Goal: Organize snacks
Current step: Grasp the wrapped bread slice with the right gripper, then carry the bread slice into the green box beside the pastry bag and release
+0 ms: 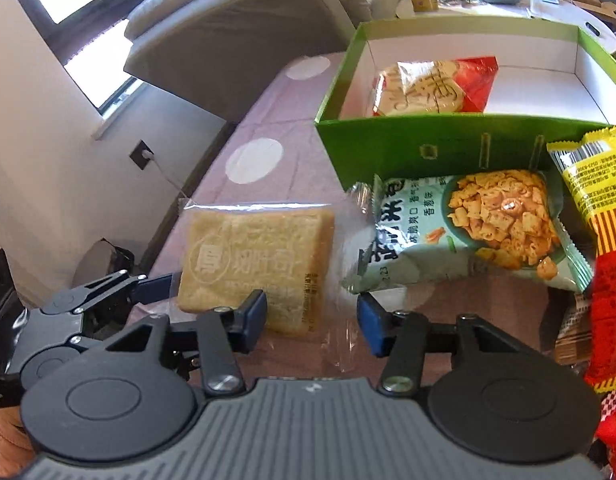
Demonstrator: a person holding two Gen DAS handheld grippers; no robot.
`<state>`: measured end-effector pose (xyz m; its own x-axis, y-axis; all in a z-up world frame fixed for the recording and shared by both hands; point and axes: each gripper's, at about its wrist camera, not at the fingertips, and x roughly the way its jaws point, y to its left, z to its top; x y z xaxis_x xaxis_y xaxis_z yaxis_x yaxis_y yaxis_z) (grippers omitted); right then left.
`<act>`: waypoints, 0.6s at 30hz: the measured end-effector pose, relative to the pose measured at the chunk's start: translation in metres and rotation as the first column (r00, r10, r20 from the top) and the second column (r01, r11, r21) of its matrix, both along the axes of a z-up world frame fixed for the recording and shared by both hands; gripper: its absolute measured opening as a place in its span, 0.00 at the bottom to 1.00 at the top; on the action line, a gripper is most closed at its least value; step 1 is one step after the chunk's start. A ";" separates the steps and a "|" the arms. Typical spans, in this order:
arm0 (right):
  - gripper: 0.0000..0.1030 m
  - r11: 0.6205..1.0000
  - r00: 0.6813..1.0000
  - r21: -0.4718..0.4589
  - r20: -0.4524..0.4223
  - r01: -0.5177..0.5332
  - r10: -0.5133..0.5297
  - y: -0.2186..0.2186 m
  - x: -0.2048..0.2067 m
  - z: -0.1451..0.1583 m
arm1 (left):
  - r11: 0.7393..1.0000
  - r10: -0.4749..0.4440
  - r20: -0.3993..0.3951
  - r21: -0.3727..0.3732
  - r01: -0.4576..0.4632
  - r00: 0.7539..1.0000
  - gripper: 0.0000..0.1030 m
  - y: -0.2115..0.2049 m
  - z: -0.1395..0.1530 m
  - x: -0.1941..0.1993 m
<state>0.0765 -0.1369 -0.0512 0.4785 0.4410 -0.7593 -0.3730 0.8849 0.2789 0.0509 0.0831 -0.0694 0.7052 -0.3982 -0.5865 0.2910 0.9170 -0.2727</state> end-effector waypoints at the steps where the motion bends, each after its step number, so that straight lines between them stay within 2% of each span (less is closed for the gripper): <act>1: 0.51 1.000 1.000 0.011 0.006 -0.005 0.005 -0.001 -0.002 0.003 | 1.000 0.003 0.013 0.002 -0.003 1.000 0.78 -0.001 0.004 -0.005; 10: 0.51 0.996 0.992 0.071 0.119 -0.048 0.039 -0.019 -0.026 0.037 | 0.999 0.010 0.122 0.032 -0.014 0.992 0.78 -0.025 0.045 -0.024; 18: 0.51 0.995 0.979 0.097 0.205 -0.004 -0.016 -0.049 -0.020 0.060 | 0.999 -0.024 0.160 0.037 0.018 0.987 0.78 -0.070 0.066 -0.002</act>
<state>0.0561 -0.1856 0.0092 0.6223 0.5041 -0.5988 -0.4260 0.8599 0.2812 0.0487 0.0135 -0.0032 0.7829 -0.3952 -0.4805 0.3479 0.9184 -0.1885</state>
